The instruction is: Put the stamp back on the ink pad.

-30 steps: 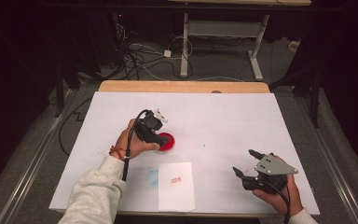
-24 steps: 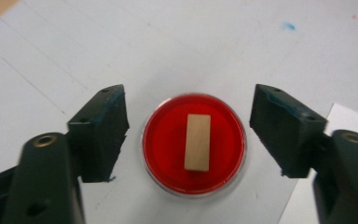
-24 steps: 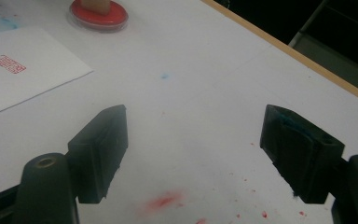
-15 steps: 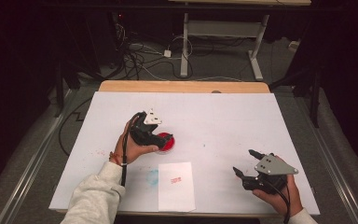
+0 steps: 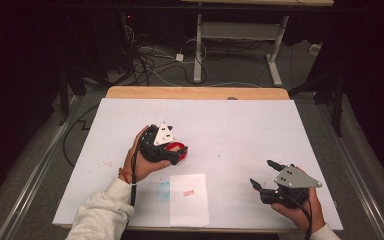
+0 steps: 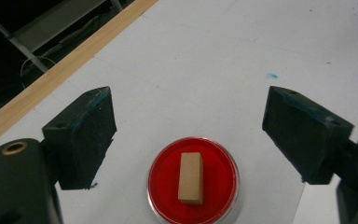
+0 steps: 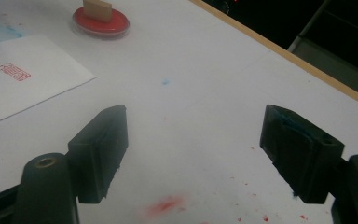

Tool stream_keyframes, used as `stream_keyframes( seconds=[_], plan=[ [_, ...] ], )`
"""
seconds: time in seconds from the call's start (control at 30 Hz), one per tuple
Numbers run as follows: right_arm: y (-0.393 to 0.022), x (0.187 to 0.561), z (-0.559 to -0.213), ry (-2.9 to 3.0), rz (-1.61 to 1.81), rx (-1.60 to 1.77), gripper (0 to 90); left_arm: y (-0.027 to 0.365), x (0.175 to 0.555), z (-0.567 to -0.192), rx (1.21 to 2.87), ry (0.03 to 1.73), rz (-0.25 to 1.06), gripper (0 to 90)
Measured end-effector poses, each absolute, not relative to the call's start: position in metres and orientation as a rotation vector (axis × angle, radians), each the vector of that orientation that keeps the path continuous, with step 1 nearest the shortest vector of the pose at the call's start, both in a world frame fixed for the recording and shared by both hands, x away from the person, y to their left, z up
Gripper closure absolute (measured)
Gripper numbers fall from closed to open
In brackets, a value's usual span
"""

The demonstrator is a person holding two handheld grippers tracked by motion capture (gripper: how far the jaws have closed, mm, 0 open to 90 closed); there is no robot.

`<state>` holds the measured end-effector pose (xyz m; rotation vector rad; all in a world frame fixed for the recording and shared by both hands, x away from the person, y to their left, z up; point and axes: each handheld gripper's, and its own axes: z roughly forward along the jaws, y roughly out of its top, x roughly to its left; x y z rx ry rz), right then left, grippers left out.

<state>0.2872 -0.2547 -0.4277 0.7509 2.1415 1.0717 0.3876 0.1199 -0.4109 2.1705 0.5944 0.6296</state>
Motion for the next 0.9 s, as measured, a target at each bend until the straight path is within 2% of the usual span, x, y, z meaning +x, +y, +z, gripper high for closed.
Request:
stream_keyframes(
  seconds=[0.33,0.9],
  plan=[
    [-0.254,0.284,-0.424,2.119,1.093,0.744,23.7,0.123,0.368,-0.403,2.14,0.534,0.687,17.2],
    [-0.251,0.28,-0.42,2.093,1.107,0.73,23.7,0.141,0.348,-0.403,2.13,0.531,0.74,16.9]
  ],
)
